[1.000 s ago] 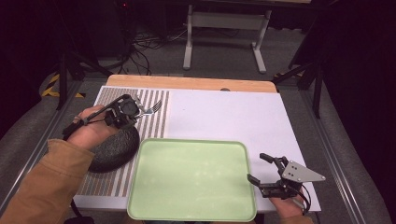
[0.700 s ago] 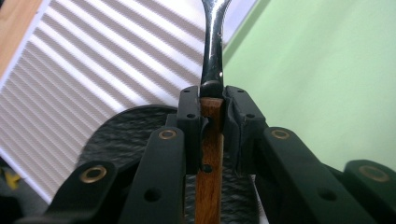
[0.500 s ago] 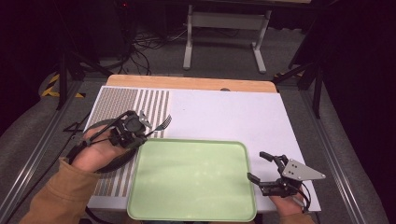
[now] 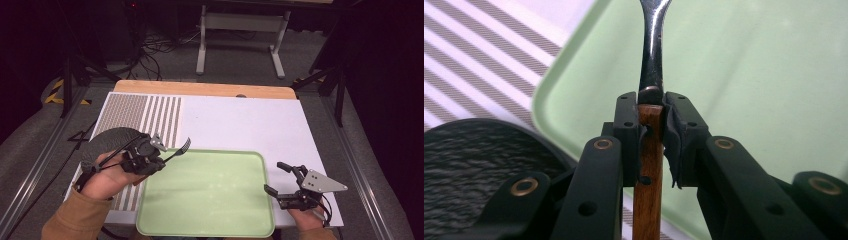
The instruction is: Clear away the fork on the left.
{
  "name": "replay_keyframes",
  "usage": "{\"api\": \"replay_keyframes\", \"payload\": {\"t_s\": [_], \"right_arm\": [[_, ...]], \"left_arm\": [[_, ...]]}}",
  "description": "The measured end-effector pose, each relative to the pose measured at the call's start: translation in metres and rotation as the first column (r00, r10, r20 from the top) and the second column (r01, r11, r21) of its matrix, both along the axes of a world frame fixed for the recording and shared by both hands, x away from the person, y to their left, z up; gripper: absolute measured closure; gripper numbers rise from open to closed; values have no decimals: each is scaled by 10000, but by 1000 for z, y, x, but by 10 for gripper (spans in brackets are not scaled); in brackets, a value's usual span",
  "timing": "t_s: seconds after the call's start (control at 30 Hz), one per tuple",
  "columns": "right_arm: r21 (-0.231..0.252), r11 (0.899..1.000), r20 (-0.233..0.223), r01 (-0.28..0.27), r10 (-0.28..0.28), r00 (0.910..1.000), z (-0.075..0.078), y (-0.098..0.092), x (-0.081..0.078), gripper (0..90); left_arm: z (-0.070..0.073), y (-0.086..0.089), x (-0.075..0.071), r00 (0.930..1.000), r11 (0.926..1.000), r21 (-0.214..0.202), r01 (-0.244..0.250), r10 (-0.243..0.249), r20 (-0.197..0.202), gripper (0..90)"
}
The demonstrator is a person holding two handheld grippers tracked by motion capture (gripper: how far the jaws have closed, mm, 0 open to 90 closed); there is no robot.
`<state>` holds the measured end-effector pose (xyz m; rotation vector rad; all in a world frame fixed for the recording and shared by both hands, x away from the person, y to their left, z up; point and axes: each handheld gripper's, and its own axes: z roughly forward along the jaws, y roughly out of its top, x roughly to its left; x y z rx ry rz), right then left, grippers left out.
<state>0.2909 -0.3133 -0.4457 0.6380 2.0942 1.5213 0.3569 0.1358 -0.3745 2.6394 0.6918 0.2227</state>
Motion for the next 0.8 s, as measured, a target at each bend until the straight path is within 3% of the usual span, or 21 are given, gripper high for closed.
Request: {"api": "replay_keyframes", "payload": {"t_s": [0.17, 0.5, 0.57, 0.6, 0.8], "right_arm": [[33, 10000, -9, 54, -54, 10000, -1, -1, 1, 156], [93, 10000, -88, 16, -15, 10000, -2, -1, 0, 156], [105, 9999, -94, 0, 1, 10000, -3, -1, 0, 156], [103, 9999, -103, -9, 10, 9999, -3, 0, 0, 156], [76, 10000, -79, -29, 30, 10000, -3, 1, 0, 156]], "left_arm": [[-7, -6, -8, 9997, 9996, -219, 199, -202, -148, 776], [-19, -17, -12, 9974, 9986, -66, 517, -520, -498, 775], [-22, -19, -13, 9961, 9982, -83, 600, -604, -637, 775], [-25, -20, -13, 9945, 9984, -123, 548, -556, -887, 775], [-32, -23, -16, 9914, 9988, 9, 498, -493, -1213, 775]]}}
